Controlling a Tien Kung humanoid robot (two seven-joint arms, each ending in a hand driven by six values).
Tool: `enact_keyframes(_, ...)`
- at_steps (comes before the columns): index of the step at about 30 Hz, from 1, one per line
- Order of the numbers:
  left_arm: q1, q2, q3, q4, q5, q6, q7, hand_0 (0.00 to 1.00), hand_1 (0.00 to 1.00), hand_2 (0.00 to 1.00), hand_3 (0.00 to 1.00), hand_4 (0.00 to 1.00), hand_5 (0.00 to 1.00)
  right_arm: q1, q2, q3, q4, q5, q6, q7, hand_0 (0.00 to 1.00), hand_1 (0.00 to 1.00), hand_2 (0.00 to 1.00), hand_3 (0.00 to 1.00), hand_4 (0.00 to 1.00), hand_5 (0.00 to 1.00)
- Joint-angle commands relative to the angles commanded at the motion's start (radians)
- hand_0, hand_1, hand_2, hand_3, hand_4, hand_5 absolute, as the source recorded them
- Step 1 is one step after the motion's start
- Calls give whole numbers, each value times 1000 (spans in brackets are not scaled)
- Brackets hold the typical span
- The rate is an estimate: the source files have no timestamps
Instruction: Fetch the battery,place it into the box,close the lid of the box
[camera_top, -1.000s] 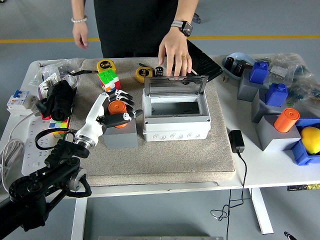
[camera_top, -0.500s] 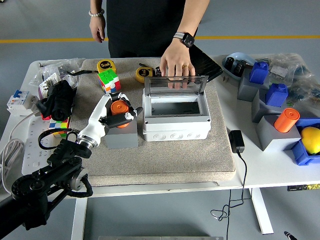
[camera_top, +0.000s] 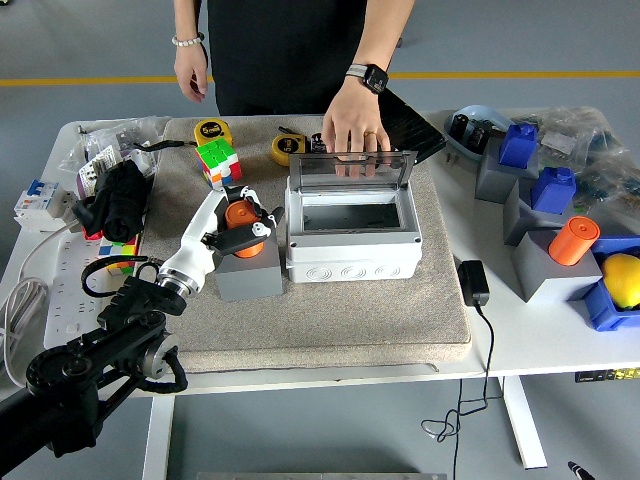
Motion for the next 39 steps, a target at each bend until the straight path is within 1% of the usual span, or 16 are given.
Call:
enact_keyframes(7, 3, 1, -8, -4, 0, 0, 2, 202, 88, 88, 166, 2, 2, 0, 0, -1, 0, 0, 0, 0, 675, 647, 665, 554, 879, 439)
enact_keyframes(11, 8, 1, -34, -29, 20, -7, 12, 205, 79, 88, 166, 2, 2, 1, 0, 2, 0, -1, -1, 0, 676, 646, 666, 554, 880, 438)
enact_keyframes(15, 5, 3, -61, -83, 71, -16, 31, 207, 83, 91, 166, 2, 2, 1, 0, 3, 0, -1, -2, 1, 676, 647, 666, 555, 881, 440)
enact_keyframes(19, -14, 6, -66, -146, 148, -9, 62, 207, 83, 91, 166, 2, 2, 2, -1, 1, 0, 1, -3, 2, 676, 647, 666, 555, 881, 440)
enact_keyframes(22, -34, 6, -58, -167, 203, -9, 93, 218, 87, 94, 167, 2, 2, 3, -2, -1, 0, 2, -4, 3, 675, 647, 664, 554, 880, 441)
enact_keyframes(25, -64, -2, -38, -167, 258, -14, 129, 218, 87, 94, 167, 2, 2, 3, -3, -3, 0, 3, -4, 4, 675, 647, 664, 554, 880, 441)
enact_keyframes(26, -81, -9, -25, -161, 278, -15, 144, 218, 87, 94, 167, 2, 2, 3, -3, -4, 0, 4, -4, 4, 675, 647, 664, 554, 880, 441)
enact_keyframes(27, -98, -16, -13, -154, 301, -17, 160, 226, 108, 107, 165, 2, 2, 3, -4, -6, 0, 4, -5, 4, 675, 647, 662, 553, 880, 442)
enact_keyframes(29, -122, -26, 5, -146, 328, -17, 186, 226, 108, 107, 165, 2, 2, 4, -4, -8, 0, 4, -5, 4, 675, 647, 662, 553, 880, 442)
enact_keyframes(31, -156, -43, 31, -132, 358, -19, 213, 226, 108, 107, 165, 2, 2, 5, -5, -10, 0, 5, -6, 3, 675, 647, 662, 553, 880, 442)
enact_keyframes(32, -181, -57, 48, -121, 370, -25, 226, 226, 108, 107, 165, 2, 2, 5, -6, -11, 0, 5, -7, 3, 675, 647, 662, 553, 880, 442)
enact_keyframes(33, -194, -63, 55, -115, 374, -29, 233, 231, 149, 117, 164, 250, 2, 5, -6, -12, 0, 5, -7, 3, 675, 647, 662, 553, 880, 442)
enact_keyframes(35, -231, -83, 75, -98, 383, -39, 248, 231, 149, 117, 164, 250, 2, 5, -7, -15, 0, 7, -8, 3, 675, 647, 662, 553, 880, 442)
enact_keyframes(38, -272, -107, 99, -76, 404, -39, 271, 231, 149, 117, 164, 250, 2, 6, -8, -16, 1, 7, -9, 3, 675, 647, 662, 553, 880, 442)
enact_keyframes(39, -289, -116, 110, -66, 412, -40, 282, 234, 155, 119, 174, 327, 2, 5, -8, -18, 1, 7, -10, 3, 675, 647, 662, 553, 880, 441)
